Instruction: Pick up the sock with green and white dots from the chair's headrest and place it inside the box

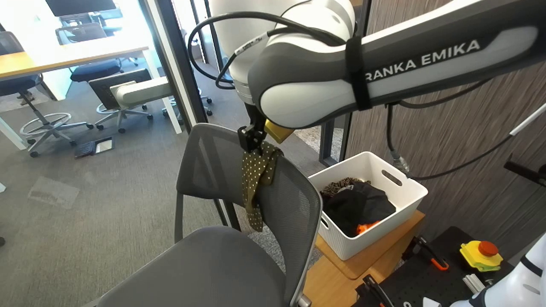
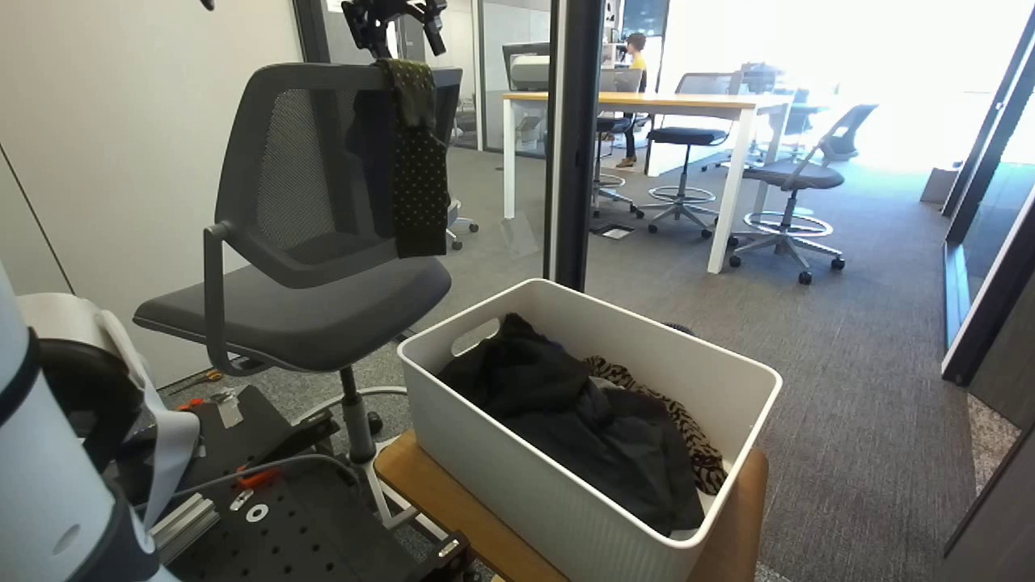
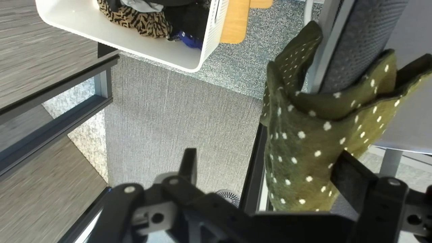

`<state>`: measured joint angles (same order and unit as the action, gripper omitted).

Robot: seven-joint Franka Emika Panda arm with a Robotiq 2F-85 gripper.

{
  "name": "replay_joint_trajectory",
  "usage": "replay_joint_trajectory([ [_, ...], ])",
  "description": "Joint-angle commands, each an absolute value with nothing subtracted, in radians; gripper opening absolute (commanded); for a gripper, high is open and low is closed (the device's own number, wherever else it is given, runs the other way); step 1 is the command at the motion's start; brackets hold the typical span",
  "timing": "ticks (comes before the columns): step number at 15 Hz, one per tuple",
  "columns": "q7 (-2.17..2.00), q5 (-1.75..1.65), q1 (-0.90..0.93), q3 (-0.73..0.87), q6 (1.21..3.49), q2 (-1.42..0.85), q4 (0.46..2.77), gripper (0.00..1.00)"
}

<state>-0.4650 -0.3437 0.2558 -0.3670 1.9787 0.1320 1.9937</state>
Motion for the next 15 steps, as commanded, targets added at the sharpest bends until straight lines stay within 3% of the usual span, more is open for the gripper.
replay_joint_trajectory([
  [1,-0.473,-0.368,0.256,-0.365,1.934,0.146,1.973,0.75],
  [3,-0.466,-0.361,0.258,-0.363,1.937,0.146,1.972,0.67],
  [11,-0.46,-0.336,0.273,-0.363,1.921,0.132,1.952,0.09],
  [14,-0.452,-0.326,0.272,-0.359,1.909,0.128,1.939,0.1],
  [15,-0.453,-0.325,0.271,-0.358,1.908,0.127,1.936,0.04],
])
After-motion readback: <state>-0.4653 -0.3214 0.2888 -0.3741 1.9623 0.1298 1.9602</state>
